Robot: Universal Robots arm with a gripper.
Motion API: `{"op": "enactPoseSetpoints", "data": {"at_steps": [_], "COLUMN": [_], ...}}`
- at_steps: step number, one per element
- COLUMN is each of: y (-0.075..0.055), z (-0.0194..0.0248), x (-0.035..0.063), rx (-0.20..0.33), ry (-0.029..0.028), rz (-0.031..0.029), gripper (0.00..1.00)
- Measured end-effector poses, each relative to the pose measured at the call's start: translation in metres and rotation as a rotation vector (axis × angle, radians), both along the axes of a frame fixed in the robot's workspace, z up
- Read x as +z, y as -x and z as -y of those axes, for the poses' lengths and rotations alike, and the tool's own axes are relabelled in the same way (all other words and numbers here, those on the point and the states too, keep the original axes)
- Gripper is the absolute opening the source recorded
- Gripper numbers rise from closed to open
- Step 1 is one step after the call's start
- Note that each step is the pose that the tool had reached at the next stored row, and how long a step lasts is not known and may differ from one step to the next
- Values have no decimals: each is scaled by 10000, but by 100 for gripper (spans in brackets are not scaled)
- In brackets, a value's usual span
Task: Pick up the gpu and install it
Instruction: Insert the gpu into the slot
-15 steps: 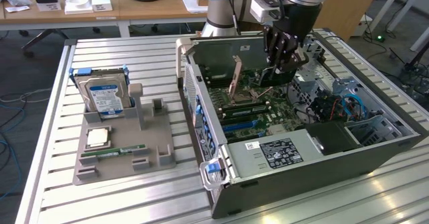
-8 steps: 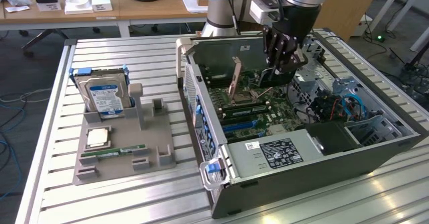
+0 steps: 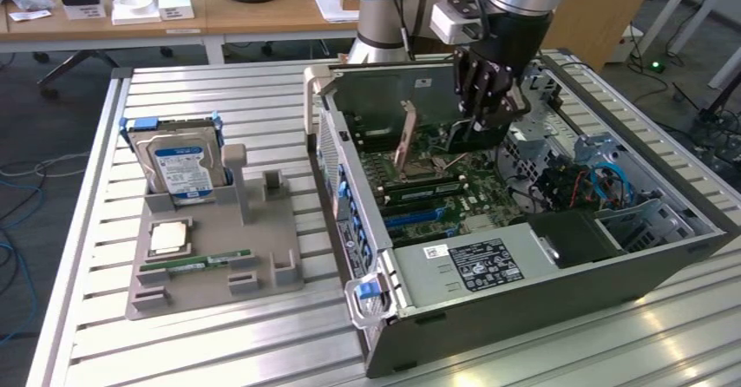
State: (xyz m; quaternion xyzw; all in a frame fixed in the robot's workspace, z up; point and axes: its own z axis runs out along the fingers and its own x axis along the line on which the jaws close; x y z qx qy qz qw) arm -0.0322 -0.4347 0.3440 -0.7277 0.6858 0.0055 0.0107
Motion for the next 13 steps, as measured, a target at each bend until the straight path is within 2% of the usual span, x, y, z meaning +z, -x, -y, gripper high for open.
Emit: {"op": "enactPoseSetpoints", "data": {"at_steps": [13], "y": [4], "z": [2], "x": [-88], "rx": [84], "ry": [-1], "rz": [1], "gripper": [26]}}
